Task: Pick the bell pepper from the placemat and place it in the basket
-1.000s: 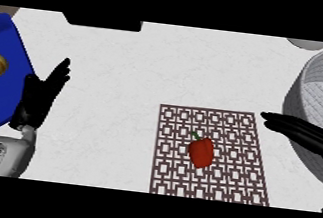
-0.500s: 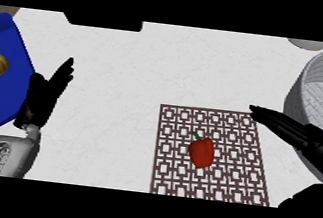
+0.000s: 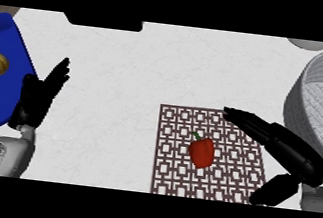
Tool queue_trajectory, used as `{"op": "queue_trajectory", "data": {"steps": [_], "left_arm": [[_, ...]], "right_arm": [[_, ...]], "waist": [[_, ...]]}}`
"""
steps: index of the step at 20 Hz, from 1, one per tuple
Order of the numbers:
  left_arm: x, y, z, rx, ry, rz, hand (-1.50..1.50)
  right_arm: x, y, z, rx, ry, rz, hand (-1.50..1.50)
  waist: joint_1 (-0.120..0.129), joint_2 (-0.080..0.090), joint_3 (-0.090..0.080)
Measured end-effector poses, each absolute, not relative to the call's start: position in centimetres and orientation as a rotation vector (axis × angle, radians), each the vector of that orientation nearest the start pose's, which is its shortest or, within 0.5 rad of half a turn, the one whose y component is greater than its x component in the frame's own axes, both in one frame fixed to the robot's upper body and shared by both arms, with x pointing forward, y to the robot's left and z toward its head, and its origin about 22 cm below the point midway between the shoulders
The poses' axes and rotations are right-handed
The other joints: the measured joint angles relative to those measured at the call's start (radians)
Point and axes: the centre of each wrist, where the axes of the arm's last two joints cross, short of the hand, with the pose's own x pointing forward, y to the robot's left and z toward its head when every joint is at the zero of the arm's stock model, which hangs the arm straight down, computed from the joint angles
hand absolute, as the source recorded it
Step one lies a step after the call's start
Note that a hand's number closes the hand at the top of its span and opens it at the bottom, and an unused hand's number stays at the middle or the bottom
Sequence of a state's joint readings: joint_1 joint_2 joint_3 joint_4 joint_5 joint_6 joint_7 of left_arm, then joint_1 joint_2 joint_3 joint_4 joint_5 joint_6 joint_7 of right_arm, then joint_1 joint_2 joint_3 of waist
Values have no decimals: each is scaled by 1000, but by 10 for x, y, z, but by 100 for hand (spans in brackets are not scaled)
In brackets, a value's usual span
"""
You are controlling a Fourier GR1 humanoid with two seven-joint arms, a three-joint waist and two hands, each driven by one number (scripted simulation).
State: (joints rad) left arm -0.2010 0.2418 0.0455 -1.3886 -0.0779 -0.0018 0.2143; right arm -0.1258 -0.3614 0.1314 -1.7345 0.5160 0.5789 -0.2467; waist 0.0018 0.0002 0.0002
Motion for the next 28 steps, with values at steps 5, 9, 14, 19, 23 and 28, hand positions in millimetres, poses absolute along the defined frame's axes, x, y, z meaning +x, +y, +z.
{"op": "queue_trajectory", "data": {"steps": [5, 9, 14, 19, 23, 28], "left_arm": [[297, 280, 23, 270, -1355, -217, 0], [299, 277, 24, 266, -1355, -216, 0], [297, 278, 22, 267, -1353, -206, 0], [294, 281, 22, 278, -1353, -205, 0], [295, 280, 25, 270, -1357, -206, 0], [292, 279, 25, 266, -1361, -214, 0]], "right_arm": [[269, -237, 72, -70, -1651, 1302, -150], [271, -229, 59, -71, -1658, 1306, -150], [274, -219, 48, -57, -1658, 1310, -150], [274, -208, 38, -58, -1638, 1316, -150], [276, -197, 32, -57, -1612, 1328, -150], [282, -192, 18, -51, -1576, 1340, -150]], "waist": [[-1, 0, 0], [-1, 0, 0], [-1, 0, 0], [-1, 0, 0], [-1, 0, 0], [0, 0, 0]]}}
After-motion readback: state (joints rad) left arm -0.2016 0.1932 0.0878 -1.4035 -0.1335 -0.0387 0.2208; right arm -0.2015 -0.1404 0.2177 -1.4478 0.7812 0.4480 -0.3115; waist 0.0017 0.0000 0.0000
